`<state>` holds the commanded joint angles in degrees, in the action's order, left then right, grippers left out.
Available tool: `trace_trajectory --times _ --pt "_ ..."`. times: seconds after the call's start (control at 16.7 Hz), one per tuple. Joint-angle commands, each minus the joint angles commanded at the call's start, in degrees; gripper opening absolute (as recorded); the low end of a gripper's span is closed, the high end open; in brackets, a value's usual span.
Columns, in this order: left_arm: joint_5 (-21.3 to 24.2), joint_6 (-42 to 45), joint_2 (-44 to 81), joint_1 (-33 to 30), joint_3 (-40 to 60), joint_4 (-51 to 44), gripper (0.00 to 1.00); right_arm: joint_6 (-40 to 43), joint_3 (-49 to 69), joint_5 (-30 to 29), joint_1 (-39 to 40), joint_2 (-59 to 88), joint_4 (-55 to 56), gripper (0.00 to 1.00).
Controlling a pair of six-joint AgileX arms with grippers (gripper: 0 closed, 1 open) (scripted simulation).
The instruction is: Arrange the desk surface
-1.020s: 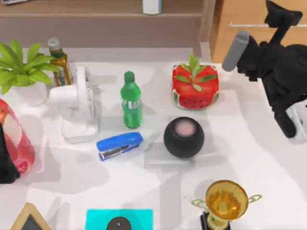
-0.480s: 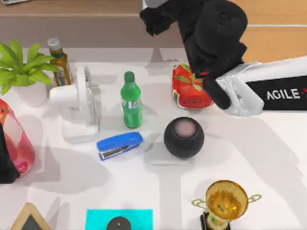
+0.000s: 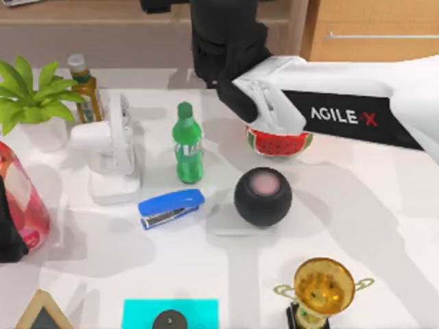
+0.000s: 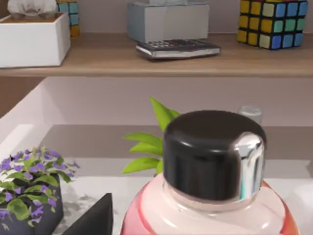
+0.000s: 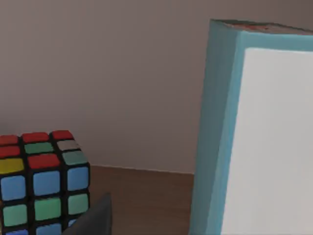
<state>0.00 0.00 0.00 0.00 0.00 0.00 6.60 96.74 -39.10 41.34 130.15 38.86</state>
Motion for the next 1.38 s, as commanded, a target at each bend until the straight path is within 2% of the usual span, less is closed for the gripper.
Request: trace_trajectory --times 0.24,1.2,1.38 --pt "0.0 0.0 0.0 0.0 0.0 0.0 1.0 -6.1 3.1 -3.4 -0.7 3.4 -4.7 1.0" --pt "0.0 0.0 0.0 0.0 0.0 0.0 1.0 -6.1 9.3 -2.1 -2.2 6.9 -7.5 1.0" --pt "0.0 0.0 0.0 0.0 0.0 0.0 1.0 -6.1 9.3 -2.1 -2.2 6.9 -7.5 0.77"
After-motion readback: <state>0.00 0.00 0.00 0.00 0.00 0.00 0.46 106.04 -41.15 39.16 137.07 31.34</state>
